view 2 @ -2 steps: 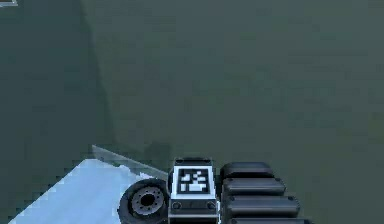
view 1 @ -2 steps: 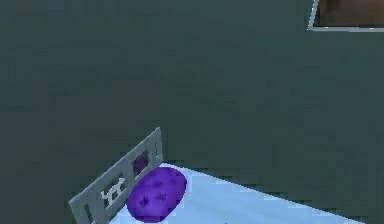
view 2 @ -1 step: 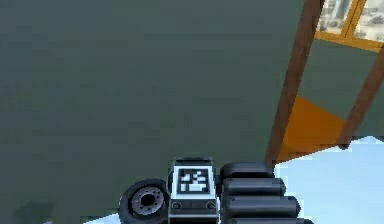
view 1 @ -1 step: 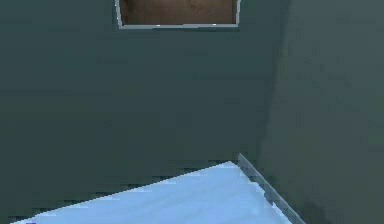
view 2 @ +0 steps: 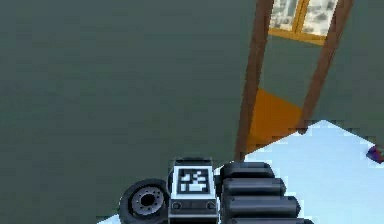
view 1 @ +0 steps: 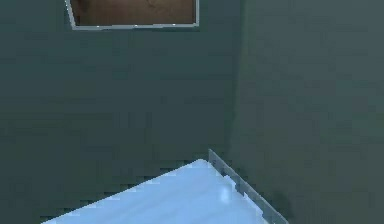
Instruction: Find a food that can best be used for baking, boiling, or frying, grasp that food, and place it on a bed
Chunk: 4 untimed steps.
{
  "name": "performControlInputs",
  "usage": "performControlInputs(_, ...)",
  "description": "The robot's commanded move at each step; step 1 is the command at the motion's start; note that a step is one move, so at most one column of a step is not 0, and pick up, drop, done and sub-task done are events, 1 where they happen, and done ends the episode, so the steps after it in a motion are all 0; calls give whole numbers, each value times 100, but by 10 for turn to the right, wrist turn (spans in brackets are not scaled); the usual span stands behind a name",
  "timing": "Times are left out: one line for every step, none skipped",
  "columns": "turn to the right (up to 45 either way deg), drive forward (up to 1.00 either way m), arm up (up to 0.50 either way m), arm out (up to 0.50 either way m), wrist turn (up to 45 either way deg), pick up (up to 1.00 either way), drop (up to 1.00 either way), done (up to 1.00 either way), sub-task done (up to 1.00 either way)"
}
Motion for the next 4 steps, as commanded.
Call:
performControlInputs(-420, 0, 0, 0, 0, 0, 0, 0, 0)
performControlInputs(330, 0, 0, 0, 0, 0, 0, 0, 0)
performControlInputs(-300, 0, 0, 0, 0, 0, 0, 0, 0)
performControlInputs(210, 0, 0, 0, 0, 0, 0, 0, 0)
